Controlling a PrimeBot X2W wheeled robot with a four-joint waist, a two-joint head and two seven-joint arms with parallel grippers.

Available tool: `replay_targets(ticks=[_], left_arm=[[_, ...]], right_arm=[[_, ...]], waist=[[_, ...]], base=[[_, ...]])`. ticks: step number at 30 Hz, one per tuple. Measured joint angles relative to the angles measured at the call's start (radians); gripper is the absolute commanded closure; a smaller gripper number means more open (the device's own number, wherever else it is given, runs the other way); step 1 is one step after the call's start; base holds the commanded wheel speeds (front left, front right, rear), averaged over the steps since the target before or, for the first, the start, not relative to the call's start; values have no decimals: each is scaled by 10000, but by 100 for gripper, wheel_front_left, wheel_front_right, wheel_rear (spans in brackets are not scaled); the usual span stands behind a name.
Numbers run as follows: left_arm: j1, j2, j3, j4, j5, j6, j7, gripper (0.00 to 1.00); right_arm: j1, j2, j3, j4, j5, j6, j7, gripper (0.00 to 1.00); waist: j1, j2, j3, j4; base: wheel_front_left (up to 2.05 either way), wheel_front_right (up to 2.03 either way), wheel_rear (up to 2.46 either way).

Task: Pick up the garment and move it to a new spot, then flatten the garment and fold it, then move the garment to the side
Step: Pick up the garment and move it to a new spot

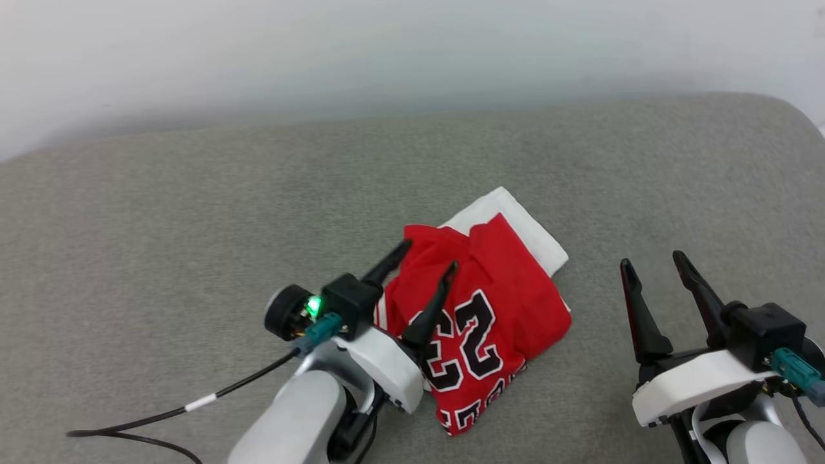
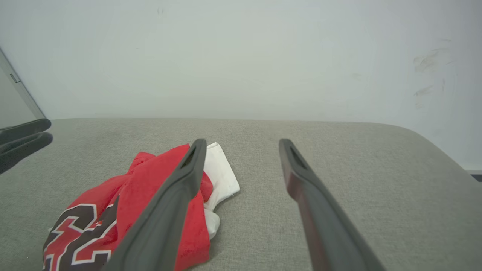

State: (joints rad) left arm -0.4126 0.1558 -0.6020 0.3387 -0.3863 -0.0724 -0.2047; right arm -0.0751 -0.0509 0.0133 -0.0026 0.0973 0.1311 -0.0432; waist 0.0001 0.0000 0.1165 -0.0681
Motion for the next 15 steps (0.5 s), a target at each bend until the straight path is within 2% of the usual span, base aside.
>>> replay_targets(ticks=[6,11,15], left_arm=[[71,349,940,-316,-90,880,-332,0],[887,834,1925,-556,-393,1630,-460,0],[1715,1235,2477,-798,-571,1962,-518,0]], right_arm=[[122,-2,-215,19,-15,-2,90,0],[253,-2,-274,35,-44,-2,146,0],[451,0,-255,54,-44,-2,186,0]], waist=[[-1,0,-353,544],[-1,0,-664,830],[-1,0,-918,961]], base=[[0,0,0],[0,0,0],[0,0,0]])
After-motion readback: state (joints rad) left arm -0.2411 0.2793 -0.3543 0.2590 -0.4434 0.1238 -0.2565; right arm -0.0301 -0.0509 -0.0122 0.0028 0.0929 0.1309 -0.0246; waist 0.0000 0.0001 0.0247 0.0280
